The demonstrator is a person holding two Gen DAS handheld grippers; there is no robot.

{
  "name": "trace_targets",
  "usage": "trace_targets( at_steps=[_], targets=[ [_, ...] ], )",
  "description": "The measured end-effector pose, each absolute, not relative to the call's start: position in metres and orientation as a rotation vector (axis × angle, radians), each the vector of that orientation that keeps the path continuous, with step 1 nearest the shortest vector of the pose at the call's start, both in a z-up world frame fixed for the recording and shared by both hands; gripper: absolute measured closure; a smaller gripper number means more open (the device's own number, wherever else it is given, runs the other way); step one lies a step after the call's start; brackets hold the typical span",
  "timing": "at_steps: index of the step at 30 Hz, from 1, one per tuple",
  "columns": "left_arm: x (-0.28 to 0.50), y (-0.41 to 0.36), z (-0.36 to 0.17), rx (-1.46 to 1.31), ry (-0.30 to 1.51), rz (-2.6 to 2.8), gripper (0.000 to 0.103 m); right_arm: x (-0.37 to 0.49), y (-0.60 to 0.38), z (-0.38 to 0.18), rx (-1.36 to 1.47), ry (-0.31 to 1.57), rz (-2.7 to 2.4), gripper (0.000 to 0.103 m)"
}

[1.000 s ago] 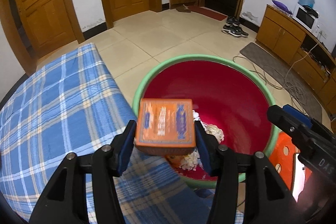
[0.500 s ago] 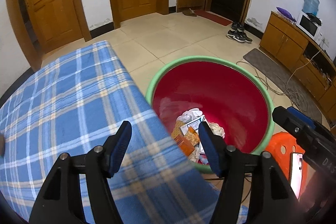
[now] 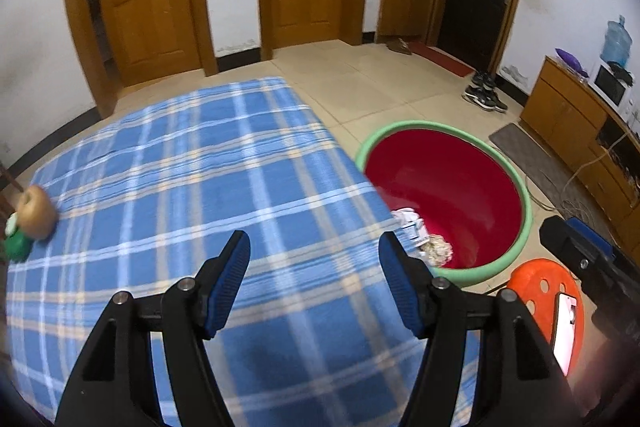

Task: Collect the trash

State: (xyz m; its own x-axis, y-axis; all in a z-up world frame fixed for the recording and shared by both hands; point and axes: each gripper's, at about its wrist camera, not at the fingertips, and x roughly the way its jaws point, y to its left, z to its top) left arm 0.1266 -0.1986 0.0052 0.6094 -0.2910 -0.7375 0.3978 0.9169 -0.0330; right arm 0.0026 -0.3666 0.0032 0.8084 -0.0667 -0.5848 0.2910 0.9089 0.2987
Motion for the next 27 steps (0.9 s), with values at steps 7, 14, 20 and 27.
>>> trace_targets(
  at_steps=[7, 14, 20, 27],
  targets=[
    [0.101, -0.159, 0.019, 0.12, 0.778, -0.341, 0.033, -0.012, -0.327, 0.018, 0.355, 0.564, -0.155, 0.026],
    [0.073, -0.122, 0.031, 0.093, 0.732, -0.278, 0.026, -0.032, -0.292, 0.025, 0.338, 0.542, -0.129, 0.025],
    [0.053, -0.096, 0.036, 0.066, 0.699, -0.21, 0.025, -0.045, -0.267, 0.027, 0.285, 0.519, -0.129, 0.025],
    [0.038, -0.077, 0.031, 0.052, 0.694, -0.185, 0.024, -0.056, -0.251, 0.021, 0.275, 0.514, -0.124, 0.025]
  ],
)
